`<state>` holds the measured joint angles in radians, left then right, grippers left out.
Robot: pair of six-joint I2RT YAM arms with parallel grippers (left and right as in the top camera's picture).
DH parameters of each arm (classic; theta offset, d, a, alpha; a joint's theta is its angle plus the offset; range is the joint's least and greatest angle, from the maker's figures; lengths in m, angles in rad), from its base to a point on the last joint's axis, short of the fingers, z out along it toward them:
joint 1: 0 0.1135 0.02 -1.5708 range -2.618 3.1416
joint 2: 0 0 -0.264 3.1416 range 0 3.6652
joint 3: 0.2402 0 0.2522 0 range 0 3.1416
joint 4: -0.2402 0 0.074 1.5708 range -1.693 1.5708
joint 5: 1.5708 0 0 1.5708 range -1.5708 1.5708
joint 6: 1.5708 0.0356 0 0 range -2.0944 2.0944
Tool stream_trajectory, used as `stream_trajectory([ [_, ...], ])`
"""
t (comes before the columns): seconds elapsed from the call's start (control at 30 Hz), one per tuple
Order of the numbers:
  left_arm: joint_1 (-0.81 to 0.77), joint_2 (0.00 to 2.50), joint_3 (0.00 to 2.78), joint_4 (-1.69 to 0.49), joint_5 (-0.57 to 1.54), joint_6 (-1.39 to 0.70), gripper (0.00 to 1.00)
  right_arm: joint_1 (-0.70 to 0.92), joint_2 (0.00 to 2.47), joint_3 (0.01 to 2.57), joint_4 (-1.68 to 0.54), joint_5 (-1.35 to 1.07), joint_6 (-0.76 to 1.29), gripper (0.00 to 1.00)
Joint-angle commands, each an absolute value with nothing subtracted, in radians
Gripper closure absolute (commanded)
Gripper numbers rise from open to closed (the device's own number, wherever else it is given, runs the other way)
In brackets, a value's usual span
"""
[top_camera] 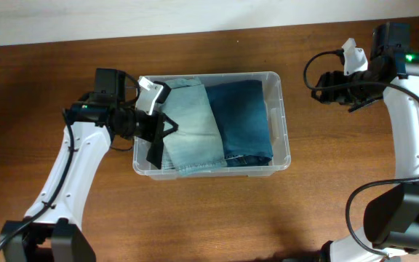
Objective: Pack container
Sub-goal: 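Lift the light-blue jeans and lay them in the bin's left half, then push the light-blue jeans down and tuck them with the left gripper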
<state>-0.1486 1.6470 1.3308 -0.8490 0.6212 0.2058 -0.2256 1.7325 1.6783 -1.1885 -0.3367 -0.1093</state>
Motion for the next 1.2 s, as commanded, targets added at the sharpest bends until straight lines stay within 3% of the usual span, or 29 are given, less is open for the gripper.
stream_trajectory([
  [0.0, -0.147, 1.657, 1.364, -0.818, 0.503, 0.241, 0.99, -0.223, 1.703, 1.694, -1.190, -0.327, -0.116, 0.32],
  [0.07, -0.144, 1.657, 1.364, -0.799, 0.467, 0.241, 0.95, -0.223, 1.703, 1.694, -1.190, -0.327, -0.116, 0.32],
  [0.17, -0.139, 1.657, 1.364, -0.772, 0.446, 0.241, 0.79, -0.223, 1.703, 1.694, -1.192, -0.327, -0.116, 0.32],
  [0.3, -0.134, 1.657, 1.364, -0.743, 0.443, 0.241, 0.43, -0.223, 1.703, 1.694, -1.194, -0.327, -0.116, 0.32],
  [0.43, -0.134, 1.657, 1.364, -0.729, 0.436, 0.240, 0.27, -0.223, 1.703, 1.694, -1.194, -0.327, -0.116, 0.32],
  [0.5, -0.134, 1.657, 1.364, -0.723, 0.436, 0.241, 0.05, -0.223, 1.703, 1.694, -1.194, -0.327, -0.116, 0.31],
  [0.63, -0.134, 1.655, 1.366, -0.722, 0.436, 0.240, 0.01, -0.223, 1.703, 1.694, -1.194, -0.327, -0.116, 0.31],
  [0.8, -0.135, 1.627, 1.422, -0.754, 0.448, 0.210, 0.04, -0.223, 1.703, 1.694, -1.194, -0.324, -0.116, 0.31],
  [1.03, -0.135, 1.537, 1.486, -0.840, 0.448, 0.210, 0.58, -0.223, 1.703, 1.694, -1.194, -0.320, -0.116, 0.31],
  [1.07, -0.140, 1.529, 1.486, -0.860, 0.448, 0.210, 0.75, -0.223, 1.703, 1.694, -1.194, -0.320, -0.116, 0.31],
  [1.17, -0.167, 1.546, 1.474, -0.879, 0.448, 0.211, 0.81, -0.223, 1.703, 1.694, -1.193, -0.320, -0.116, 0.31],
])
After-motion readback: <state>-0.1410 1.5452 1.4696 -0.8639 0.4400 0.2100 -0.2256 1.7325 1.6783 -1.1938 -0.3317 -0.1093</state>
